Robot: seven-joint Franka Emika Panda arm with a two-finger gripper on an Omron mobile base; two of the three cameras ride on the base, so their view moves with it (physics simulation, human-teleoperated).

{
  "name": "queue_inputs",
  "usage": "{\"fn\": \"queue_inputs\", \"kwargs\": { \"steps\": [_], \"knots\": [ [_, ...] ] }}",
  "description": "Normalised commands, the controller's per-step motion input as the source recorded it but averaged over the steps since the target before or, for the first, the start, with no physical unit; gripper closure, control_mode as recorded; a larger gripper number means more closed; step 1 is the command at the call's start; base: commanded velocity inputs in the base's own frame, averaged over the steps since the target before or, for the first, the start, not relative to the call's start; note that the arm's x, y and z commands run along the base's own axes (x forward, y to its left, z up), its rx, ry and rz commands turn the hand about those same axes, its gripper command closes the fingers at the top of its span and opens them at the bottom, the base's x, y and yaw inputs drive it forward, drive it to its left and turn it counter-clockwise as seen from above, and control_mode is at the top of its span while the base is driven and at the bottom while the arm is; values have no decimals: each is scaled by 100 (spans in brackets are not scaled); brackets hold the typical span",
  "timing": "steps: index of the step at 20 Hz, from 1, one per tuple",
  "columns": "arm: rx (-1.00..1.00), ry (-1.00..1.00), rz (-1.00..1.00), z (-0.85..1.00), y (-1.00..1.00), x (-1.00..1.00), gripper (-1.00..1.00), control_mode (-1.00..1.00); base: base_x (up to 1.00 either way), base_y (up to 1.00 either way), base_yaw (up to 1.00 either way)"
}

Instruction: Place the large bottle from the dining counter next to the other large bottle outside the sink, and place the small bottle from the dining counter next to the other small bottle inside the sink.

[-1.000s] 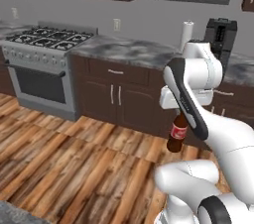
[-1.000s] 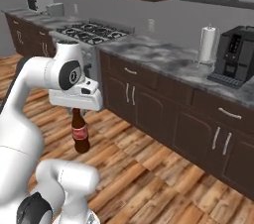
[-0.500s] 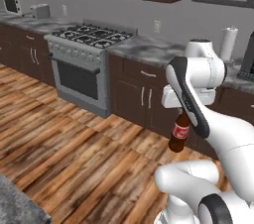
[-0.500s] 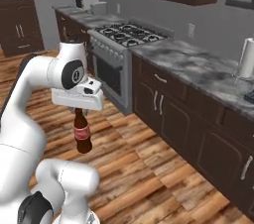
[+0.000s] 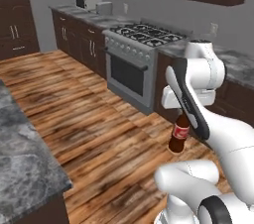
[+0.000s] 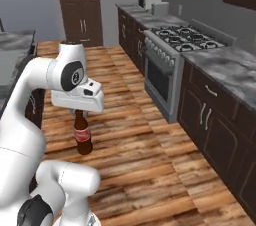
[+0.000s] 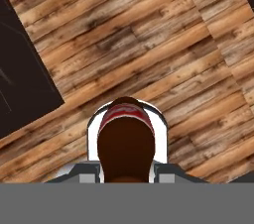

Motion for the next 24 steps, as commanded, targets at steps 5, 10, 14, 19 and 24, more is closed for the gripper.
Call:
{"fn": "queue_inputs", "kwargs": {
  "steps": [5,10,14,19,24],
  "knots": [
    [0,0,0,0,0,0,100,100,6,-48,34],
    [0,0,0,0,0,0,100,100,24,-47,35],
    [0,0,0,0,0,0,100,100,40,-46,33],
    [0,0,0,0,0,0,100,100,53,-51,29],
    [0,0,0,0,0,0,100,100,63,-46,22]
  ]
}}
